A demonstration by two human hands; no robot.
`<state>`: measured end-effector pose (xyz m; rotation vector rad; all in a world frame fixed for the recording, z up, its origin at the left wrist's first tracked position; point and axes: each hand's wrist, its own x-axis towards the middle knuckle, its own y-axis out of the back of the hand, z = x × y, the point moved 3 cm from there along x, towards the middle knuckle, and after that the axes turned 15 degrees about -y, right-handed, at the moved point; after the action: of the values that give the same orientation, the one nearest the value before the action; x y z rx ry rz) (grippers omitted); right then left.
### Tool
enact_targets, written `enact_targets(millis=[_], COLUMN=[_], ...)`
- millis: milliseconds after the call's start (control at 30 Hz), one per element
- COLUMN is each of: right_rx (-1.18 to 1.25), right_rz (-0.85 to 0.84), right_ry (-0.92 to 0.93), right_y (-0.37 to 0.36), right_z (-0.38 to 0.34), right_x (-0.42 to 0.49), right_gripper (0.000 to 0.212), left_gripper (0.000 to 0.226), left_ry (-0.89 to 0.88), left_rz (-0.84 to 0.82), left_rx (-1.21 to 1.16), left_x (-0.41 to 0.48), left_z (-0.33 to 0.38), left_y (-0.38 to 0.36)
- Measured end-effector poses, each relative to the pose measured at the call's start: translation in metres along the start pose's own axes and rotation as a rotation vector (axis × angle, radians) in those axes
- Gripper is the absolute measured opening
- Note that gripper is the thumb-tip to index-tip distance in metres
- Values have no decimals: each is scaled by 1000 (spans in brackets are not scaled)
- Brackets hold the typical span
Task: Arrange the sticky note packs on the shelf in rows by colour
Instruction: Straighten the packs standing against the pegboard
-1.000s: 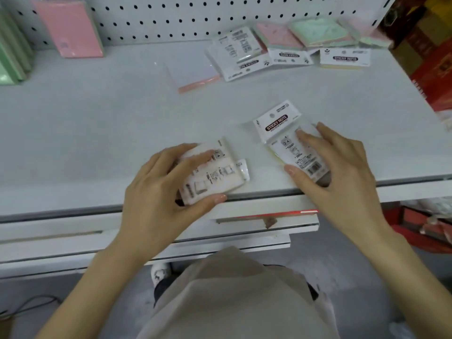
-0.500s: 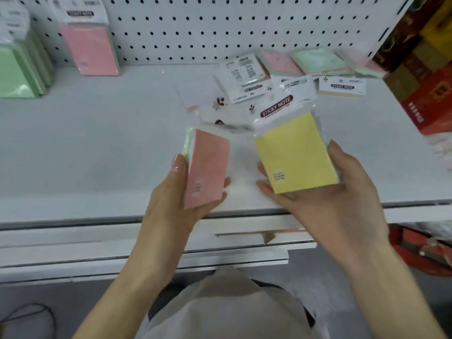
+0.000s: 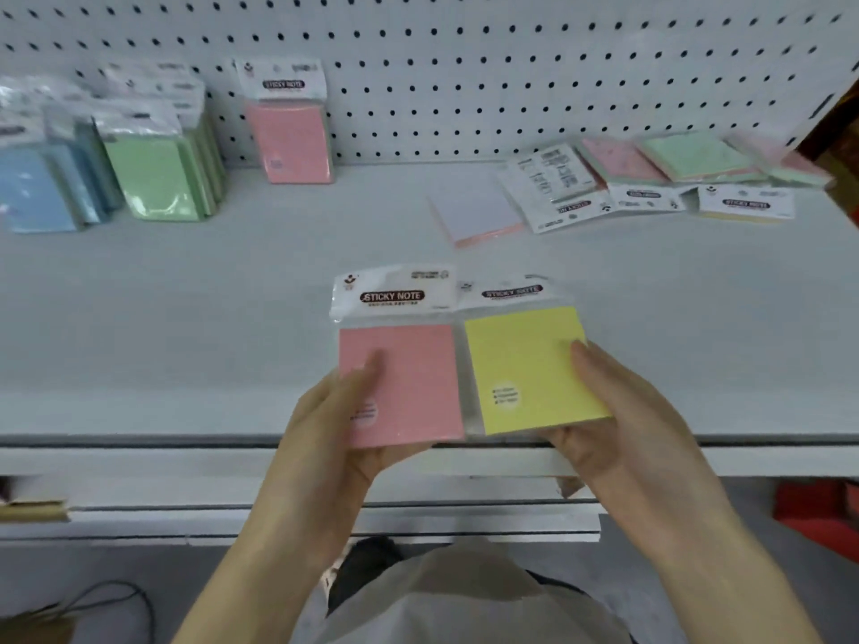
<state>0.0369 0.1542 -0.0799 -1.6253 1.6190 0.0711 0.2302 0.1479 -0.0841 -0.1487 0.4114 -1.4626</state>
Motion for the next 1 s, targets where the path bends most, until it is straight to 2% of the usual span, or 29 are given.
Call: enact_targets(millis=[67,200,267,367,500,733,833,867,933,1000], right_rx=[-122,-186,-244,-302,-315,-376,-454,-512,-573,-615], right_rz=[10,-8,-31,-40,16,19,50,66,85,104], right_ry=[32,62,89,132,163,238,352,408,458,496], right_y=[-16,-58,-87,-138,-209,-319,-361,-374,-400,-426], right_z=[2,9,15,28,48,101,124,129,138,148], right_x=[6,27,43,75,115,171,194,199,210,223], right_gripper=[28,44,49,52,56,61,59,58,58,58], left_gripper=[25,17,12,19,13,20,38,37,14,14], left_ry=[-48,-190,-248,-317,-412,-461,-430,-430,-474,-528], left_rz=[26,64,97,122,147,188,175,166,214,308], left_rx=[14,148,242,335,406,300,221,240,315,351], left_x=[8,26,36,53,78,118,130,133,136,138], left_z=[11,32,42,63,103,154,172,178,194,210], left_y=[18,60,88,135,207,341,400,421,459,495])
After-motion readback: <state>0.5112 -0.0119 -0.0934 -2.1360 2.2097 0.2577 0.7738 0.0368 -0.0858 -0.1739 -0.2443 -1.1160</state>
